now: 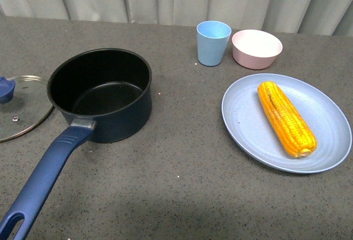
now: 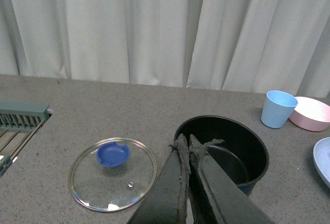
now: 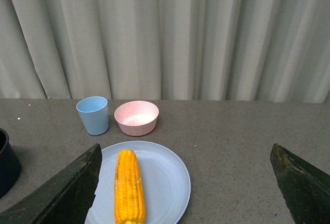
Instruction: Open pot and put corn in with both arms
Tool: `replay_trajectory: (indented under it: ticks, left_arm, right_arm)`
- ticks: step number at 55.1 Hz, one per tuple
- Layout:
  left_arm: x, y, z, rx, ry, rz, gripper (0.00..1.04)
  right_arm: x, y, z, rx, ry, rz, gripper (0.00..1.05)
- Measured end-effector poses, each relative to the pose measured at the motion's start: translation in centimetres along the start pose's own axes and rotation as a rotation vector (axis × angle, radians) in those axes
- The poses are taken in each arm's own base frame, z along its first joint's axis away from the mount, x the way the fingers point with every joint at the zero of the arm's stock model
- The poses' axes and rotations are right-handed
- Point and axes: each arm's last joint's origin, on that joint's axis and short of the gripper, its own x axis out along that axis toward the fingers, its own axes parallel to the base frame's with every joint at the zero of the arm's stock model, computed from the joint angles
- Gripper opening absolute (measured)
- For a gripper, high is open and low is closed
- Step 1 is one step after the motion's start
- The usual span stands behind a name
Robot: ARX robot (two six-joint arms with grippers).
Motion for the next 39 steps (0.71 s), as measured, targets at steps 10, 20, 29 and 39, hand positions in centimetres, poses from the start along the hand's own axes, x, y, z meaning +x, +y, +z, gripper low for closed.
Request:
replay_trajectory:
  ticks: [10,20,29,39]
  left_arm:
    - [0.0,0.0,0.0,0.000,-0.001,0.000,0.44]
    - [0.0,0.0,0.0,0.000,-0.001,0.000,0.82]
    - [0.0,0.0,0.0,0.002,-0.001,0.000,0.99]
    - [0.0,0.0,0.0,0.002,-0.001,0.000,0.98]
  right_arm:
    - [1.0,0.2,-0.3,-0.102,0.239,0.067,0.96]
    - [6.7,1.3,1.0,-0.118,0.365,0.127,0.96]
    - [11.5,2.7,-0.5,-0.134,0.537,0.128,0.96]
    - [16.0,4.1,-2.8,-0.122,0.717,0.109,0.96]
